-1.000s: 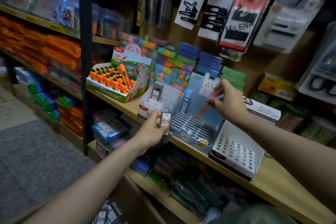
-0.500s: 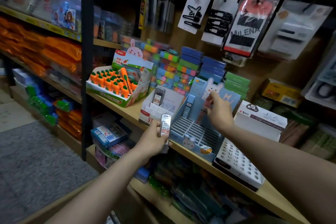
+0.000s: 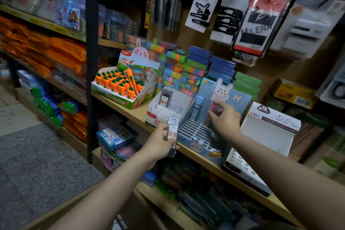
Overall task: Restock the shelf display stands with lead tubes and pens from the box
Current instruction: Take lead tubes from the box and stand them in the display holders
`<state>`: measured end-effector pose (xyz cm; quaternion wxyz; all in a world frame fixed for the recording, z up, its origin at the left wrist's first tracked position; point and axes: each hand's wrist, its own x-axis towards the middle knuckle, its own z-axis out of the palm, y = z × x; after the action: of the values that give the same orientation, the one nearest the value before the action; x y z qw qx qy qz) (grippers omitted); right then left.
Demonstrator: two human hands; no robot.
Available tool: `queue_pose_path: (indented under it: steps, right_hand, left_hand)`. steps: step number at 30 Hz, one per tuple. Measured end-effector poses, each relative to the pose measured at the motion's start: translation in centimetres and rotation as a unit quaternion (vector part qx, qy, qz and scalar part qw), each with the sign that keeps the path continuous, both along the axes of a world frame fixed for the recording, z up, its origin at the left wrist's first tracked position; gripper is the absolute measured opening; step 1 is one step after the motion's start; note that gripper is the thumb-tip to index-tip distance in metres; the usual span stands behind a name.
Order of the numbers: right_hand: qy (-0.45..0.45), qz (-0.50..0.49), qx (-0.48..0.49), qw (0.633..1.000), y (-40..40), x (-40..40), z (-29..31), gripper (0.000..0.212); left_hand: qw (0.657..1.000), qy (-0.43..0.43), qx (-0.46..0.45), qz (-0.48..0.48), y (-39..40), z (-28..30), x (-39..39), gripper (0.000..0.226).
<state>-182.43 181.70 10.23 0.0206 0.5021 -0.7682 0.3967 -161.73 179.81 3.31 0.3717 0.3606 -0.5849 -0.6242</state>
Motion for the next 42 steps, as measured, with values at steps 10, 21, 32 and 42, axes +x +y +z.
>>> queue_pose_path:
  steps: [10, 21, 32, 42]
  right_hand:
    - [-0.024, 0.058, -0.010, 0.998, 1.1, 1.7, 0.1, 0.065]
    - [-0.101, 0.262, 0.038, 0.959, -0.5, 7.8, 3.6, 0.028]
    - [0.076, 0.175, -0.111, 0.975, -6.5, 8.0, 6.7, 0.024]
    - [0.149, 0.170, -0.067, 0.972, -10.9, 7.2, 3.6, 0.028]
  left_hand:
    - [0.997, 0.050, -0.049, 0.012, -0.1, 0.5, 0.8, 0.025]
    - [0.990, 0.045, -0.121, 0.049, -2.0, 2.8, 2.1, 0.023]
    - [0.959, -0.099, -0.107, 0.243, -6.9, 2.1, 3.4, 0.063]
    - [0.974, -0.050, -0.115, 0.191, -7.4, 1.1, 1.8, 0.028]
